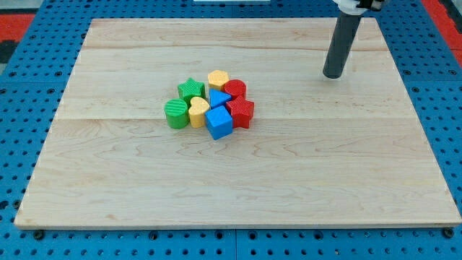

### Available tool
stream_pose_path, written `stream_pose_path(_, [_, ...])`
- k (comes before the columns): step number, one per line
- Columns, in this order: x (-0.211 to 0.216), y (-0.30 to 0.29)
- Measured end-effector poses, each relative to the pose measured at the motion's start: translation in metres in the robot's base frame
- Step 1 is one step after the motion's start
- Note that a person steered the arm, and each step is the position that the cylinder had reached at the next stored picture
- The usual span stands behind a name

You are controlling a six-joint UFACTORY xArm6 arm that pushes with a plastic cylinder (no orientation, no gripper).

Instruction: Move the blue blocks slightly downwards

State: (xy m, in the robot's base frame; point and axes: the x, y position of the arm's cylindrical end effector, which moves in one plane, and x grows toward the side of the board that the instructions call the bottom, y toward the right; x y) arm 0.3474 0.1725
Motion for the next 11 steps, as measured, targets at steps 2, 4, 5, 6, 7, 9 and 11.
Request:
stream_pose_path(2, [0.001, 0.003])
stream_pose_path(4, [-0.038, -0.083])
stream_pose_path(5, [-0.038, -0.147])
stream_pose_path(6, [-0.038, -0.175])
stream_pose_path(7, [-0.038, -0.175])
stream_pose_path(9, [-0.002, -0.212])
stream_pose_path(11, [0.083, -0.204])
